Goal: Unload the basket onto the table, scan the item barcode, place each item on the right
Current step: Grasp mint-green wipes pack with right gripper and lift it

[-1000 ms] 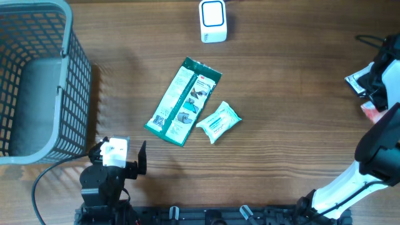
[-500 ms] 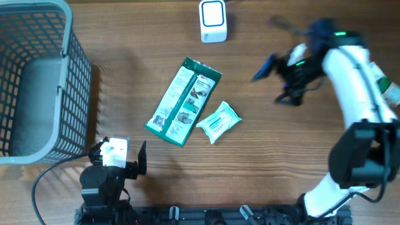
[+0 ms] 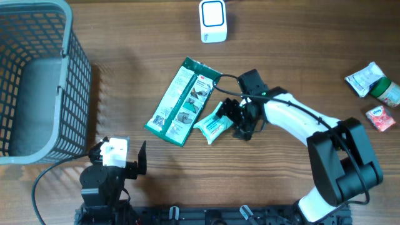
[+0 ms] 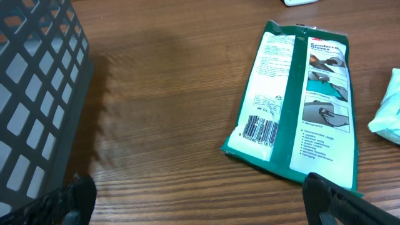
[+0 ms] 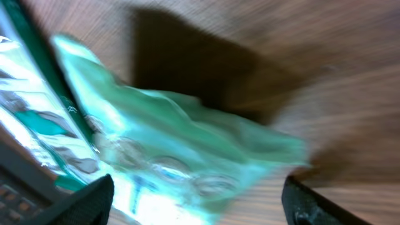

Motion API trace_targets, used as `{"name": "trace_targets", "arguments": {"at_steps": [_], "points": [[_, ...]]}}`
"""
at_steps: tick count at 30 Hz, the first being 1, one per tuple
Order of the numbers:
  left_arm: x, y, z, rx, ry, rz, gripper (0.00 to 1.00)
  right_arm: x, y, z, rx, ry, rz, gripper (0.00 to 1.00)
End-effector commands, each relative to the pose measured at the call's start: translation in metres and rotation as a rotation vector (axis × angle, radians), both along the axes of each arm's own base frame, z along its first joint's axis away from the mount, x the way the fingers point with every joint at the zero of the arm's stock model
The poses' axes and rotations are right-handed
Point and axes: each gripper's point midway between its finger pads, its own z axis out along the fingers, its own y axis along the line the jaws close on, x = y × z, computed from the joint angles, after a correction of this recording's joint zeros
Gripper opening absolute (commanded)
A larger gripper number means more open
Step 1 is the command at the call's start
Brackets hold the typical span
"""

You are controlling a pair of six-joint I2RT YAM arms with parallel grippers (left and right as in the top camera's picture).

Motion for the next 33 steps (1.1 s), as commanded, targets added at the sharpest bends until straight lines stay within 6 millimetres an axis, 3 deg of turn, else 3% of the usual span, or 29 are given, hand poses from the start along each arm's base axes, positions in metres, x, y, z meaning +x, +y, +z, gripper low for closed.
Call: {"name": "trace_targets", "arguments": {"at_steps": [1,3,5,8,10,13,15,16,20,23,26,30,33], "points": [[0.000,-0.002,0.001,0.007,-0.007,-0.014,1.00,-0.005,-0.011,-0.027,-0.076,0.017,-0.079,0.74],[0.000,-0.002,0.001,0.007,-0.008,-0.014,1.00,-0.003,-0.016,-0.030,-0.114,0.012,-0.114,0.47],[0.000,-0.002,0.001,0.007,-0.007,-0.014,1.00,-0.002,-0.017,-0.031,-0.122,0.003,-0.116,0.04],[0.000,-0.002,0.001,0.007,-0.008,-0.014,1.00,0.000,-0.016,-0.029,-0.122,-0.011,-0.114,0.04],[0.000,-0.002,0.001,0.007,-0.008,-0.014,1.00,0.002,-0.012,-0.017,-0.094,-0.019,-0.110,0.04],[0.000,-0.002,0.001,0.007,-0.008,-0.014,1.00,0.003,0.010,0.025,0.090,-0.035,-0.051,0.06],[0.000,-0.002,0.001,0.006,-0.005,-0.014,1.00,-0.002,0.027,0.061,0.273,-0.021,-0.012,0.18],[0.000,-0.002,0.000,0.006,-0.004,-0.014,1.00,-0.010,0.037,0.083,0.394,0.011,0.018,0.04],[0.000,-0.002,0.000,0.006,-0.003,-0.014,1.00,-0.041,0.056,0.131,0.673,0.230,0.072,0.04],[0.000,-0.002,0.000,0.006,-0.003,-0.014,1.00,-0.052,0.059,0.148,0.750,0.365,0.057,0.04],[0.000,-0.002,0.000,0.007,-0.003,-0.014,1.00,-0.054,0.060,0.152,0.747,0.486,-0.014,0.04],[0.000,-0.002,0.000,0.006,-0.003,-0.014,1.00,-0.044,0.063,0.156,0.768,0.416,0.008,0.04],[0.000,-0.002,0.000,0.006,-0.003,-0.014,1.00,-0.033,0.068,0.170,0.827,0.335,0.055,0.04]]}}
